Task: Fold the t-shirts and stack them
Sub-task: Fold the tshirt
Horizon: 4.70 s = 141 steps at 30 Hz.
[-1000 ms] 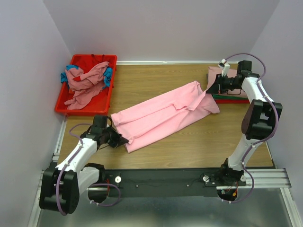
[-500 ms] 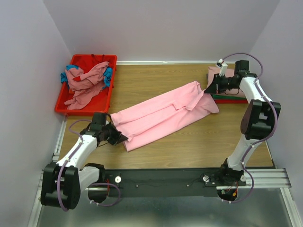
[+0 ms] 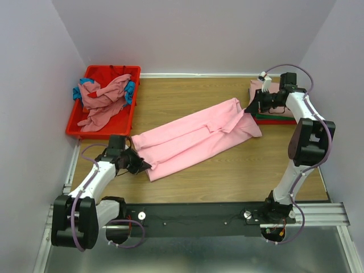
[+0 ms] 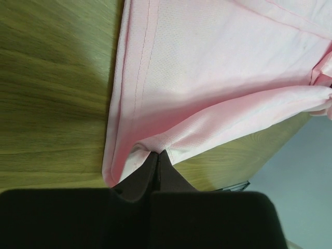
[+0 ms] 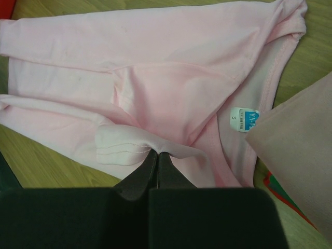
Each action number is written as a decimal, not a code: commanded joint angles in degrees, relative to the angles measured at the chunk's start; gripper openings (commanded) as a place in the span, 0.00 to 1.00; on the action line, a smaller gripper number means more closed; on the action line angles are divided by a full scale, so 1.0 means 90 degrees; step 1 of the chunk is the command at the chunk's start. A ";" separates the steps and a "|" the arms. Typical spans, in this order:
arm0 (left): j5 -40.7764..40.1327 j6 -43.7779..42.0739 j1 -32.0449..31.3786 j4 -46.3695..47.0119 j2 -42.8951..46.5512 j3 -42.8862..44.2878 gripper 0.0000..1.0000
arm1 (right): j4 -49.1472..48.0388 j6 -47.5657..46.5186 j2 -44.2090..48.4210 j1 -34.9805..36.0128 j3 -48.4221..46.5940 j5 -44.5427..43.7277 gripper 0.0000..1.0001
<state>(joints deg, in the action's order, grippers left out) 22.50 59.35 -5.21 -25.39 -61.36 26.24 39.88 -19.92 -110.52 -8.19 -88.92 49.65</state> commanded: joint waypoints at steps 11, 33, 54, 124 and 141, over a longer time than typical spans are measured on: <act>-0.0108 -0.0442 0.0198 0.0077 -0.0330 0.0473 0.00 | -0.0163 0.0163 -0.0298 0.0148 -0.0471 -0.0253 0.00; -0.0156 -0.0930 0.0530 0.0262 -0.0965 0.0786 0.00 | -0.0183 0.0299 -0.0923 0.0402 -0.1037 -0.0594 0.00; 0.0595 -0.2043 0.1224 0.0077 -0.1141 0.1225 0.43 | -0.0173 0.0251 -0.1040 0.0548 -0.1086 -0.0614 0.00; 0.1787 -0.4280 0.1194 0.0262 0.0480 0.1137 0.47 | -0.0485 0.0983 -0.2701 0.1827 -0.3293 -0.2518 0.41; 0.1650 -0.4446 0.1165 0.0164 0.0832 0.1264 0.47 | -0.0632 0.0466 -0.0885 0.1827 -0.1068 -0.2752 0.24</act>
<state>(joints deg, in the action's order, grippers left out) 37.95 20.53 5.50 -23.70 -55.31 36.88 34.87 -13.13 -122.61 7.66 -102.89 29.34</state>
